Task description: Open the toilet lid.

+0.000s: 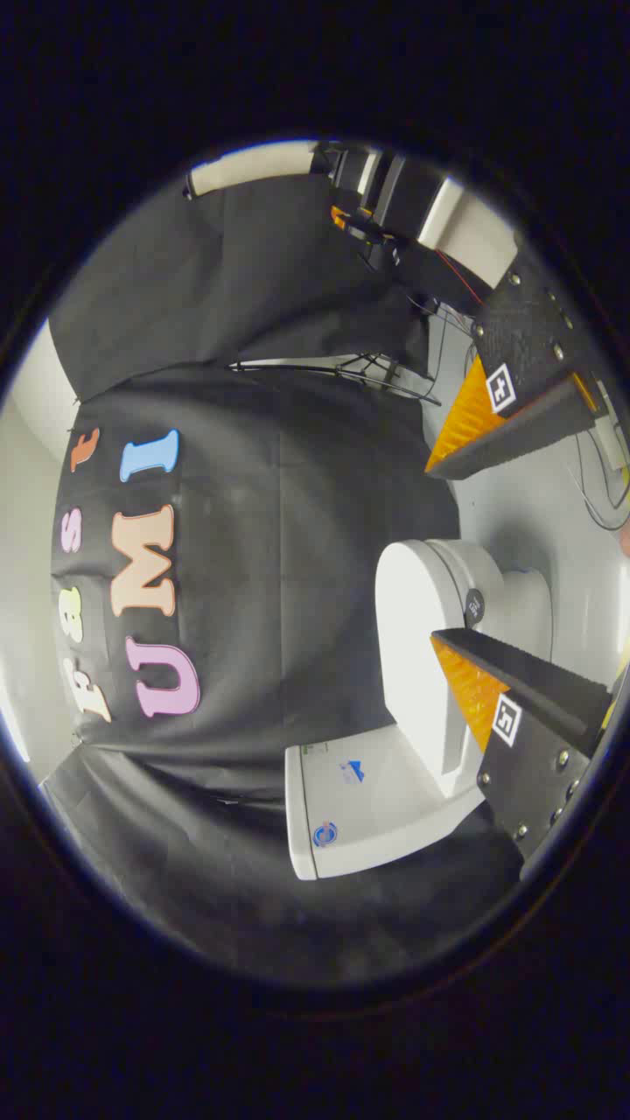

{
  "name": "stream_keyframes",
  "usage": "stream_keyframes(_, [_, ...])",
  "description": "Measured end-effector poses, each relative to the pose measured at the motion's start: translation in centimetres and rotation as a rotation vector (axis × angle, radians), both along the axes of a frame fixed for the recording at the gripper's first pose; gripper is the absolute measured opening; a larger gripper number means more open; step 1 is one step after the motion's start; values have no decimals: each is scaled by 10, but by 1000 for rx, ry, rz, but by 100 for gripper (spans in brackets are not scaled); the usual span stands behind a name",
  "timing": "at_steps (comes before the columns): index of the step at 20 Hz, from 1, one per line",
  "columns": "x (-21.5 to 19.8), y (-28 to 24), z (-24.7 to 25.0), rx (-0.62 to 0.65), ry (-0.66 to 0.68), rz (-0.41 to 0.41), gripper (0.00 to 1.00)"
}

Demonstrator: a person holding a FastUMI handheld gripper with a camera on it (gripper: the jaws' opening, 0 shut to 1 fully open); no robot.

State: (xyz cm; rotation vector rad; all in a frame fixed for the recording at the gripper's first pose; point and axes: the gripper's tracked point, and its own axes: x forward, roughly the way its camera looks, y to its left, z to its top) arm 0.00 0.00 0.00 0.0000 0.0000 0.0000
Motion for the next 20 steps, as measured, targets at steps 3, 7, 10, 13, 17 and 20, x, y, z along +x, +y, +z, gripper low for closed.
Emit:
stream_keyframes(3, [3,4,-2,2,-1,9,100])
stream_keyframes(7, [8,6,-4,1,2,11,100])
stream_keyframes(10, [14,8,-4,16,3,4,100])
stream_keyframes(13, [21,14,-3,24,-3,2,100])
stream_keyframes(17, [31,31,4,34,-1,17,100])
stream_keyframes(20, [40,46,2,25,2,23,100])
